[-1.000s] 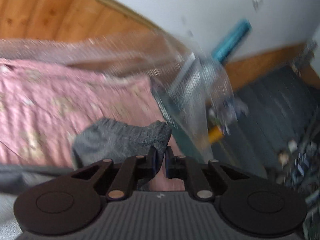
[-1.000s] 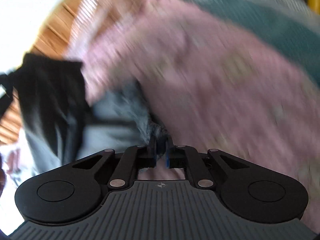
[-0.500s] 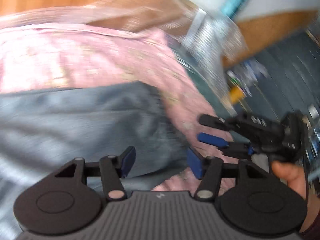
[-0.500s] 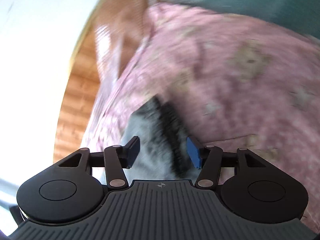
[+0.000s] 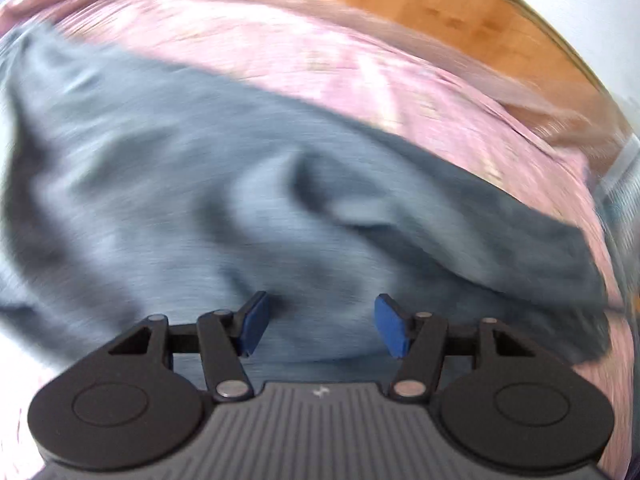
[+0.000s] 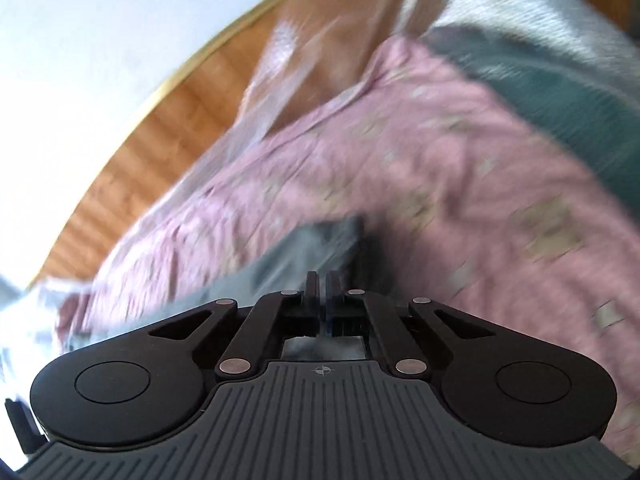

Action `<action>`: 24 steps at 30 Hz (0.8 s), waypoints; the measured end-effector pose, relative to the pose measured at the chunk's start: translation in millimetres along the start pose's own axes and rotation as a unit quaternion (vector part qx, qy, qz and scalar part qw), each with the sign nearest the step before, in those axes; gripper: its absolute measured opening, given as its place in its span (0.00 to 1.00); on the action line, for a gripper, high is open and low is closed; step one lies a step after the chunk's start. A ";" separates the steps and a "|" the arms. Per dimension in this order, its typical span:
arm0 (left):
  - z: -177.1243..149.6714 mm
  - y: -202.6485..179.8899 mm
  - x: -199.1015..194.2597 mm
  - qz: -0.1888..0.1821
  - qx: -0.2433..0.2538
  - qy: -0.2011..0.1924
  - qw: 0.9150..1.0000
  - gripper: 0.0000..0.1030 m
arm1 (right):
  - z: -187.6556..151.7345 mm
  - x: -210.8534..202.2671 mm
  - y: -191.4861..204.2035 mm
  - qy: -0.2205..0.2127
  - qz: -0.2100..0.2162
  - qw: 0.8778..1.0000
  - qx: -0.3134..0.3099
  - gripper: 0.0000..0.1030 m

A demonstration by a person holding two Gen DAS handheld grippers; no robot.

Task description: Fold clothes

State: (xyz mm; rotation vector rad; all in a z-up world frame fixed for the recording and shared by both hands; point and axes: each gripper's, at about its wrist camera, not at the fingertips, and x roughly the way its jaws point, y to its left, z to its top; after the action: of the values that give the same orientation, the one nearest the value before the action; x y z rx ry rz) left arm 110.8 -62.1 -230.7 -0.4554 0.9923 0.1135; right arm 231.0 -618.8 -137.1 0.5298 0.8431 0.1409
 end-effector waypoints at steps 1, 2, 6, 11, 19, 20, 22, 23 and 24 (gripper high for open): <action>0.6 8.9 -3.7 -0.014 -0.030 -0.002 0.999 0.53 | 3.1 5.6 -5.8 0.016 -0.009 1.000 -0.001 0.00; 1.3 17.7 -7.3 -0.028 -0.061 -0.004 0.998 0.54 | 4.2 8.5 -9.8 0.027 -0.010 1.000 0.001 0.01; -7.1 39.5 -21.2 -0.098 -0.191 -0.010 0.977 0.60 | -5.1 4.3 -0.7 0.040 0.012 0.999 -0.012 0.24; -16.5 61.0 -11.2 -0.119 -0.302 -0.010 0.946 0.61 | -37.4 34.8 15.6 0.085 0.012 0.996 -0.037 0.77; -5.4 70.8 -16.1 -0.150 -0.322 -0.020 0.935 0.56 | -19.2 28.0 42.2 0.029 0.026 0.999 -0.014 0.00; -6.5 69.2 -17.7 -0.159 -0.322 -0.014 0.933 0.59 | -11.9 21.4 40.3 0.018 0.037 0.999 0.007 0.00; -12.6 65.7 -16.1 -0.174 -0.329 0.000 0.928 0.64 | -2.6 15.9 36.8 0.011 0.048 0.998 0.034 0.00; -17.6 63.9 -13.0 -0.179 -0.337 0.007 0.924 0.65 | -0.4 15.5 35.8 0.013 0.050 0.998 0.038 0.00; -22.6 62.0 -9.9 -0.185 -0.345 0.014 0.920 0.66 | -1.2 16.6 36.6 0.018 0.048 0.998 0.034 0.01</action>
State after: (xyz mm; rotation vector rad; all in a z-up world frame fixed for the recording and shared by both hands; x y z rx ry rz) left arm 69.4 -14.7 -252.7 -1.2886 0.8575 0.1147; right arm 244.3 -581.4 -130.6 0.6324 0.8612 0.2108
